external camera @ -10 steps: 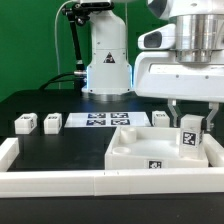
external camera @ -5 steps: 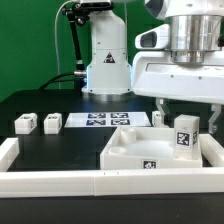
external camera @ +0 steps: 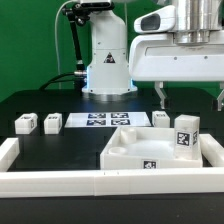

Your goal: Assemble square table

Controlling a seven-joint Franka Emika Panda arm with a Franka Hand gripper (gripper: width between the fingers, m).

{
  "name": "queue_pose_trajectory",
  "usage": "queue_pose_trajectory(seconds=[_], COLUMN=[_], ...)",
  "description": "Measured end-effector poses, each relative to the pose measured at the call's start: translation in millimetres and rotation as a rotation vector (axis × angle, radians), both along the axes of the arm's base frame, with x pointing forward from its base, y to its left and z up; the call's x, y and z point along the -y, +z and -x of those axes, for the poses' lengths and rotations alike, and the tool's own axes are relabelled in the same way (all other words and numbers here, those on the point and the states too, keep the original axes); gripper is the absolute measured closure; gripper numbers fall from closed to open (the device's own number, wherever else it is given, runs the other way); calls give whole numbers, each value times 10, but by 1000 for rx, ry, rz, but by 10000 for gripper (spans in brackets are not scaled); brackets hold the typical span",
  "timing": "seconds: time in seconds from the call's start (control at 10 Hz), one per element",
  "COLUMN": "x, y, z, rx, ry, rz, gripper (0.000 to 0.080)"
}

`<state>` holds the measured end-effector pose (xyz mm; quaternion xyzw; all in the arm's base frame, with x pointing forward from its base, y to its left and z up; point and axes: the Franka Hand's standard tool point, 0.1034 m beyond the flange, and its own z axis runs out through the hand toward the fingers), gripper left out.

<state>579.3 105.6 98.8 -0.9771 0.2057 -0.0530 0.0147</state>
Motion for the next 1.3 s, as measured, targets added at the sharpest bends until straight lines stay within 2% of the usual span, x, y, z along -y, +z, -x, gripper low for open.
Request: queue_pose_trajectory(seconds=[0.3, 0.6, 1.0, 1.3], x=[3, 87, 103, 25], y=[-11, -31, -51, -117], z=[2, 71, 131, 369], rx=[-2, -9, -15, -19], ry=[6, 276, 279, 329], rz=[2, 23, 19, 29], gripper=[151, 151, 151, 151])
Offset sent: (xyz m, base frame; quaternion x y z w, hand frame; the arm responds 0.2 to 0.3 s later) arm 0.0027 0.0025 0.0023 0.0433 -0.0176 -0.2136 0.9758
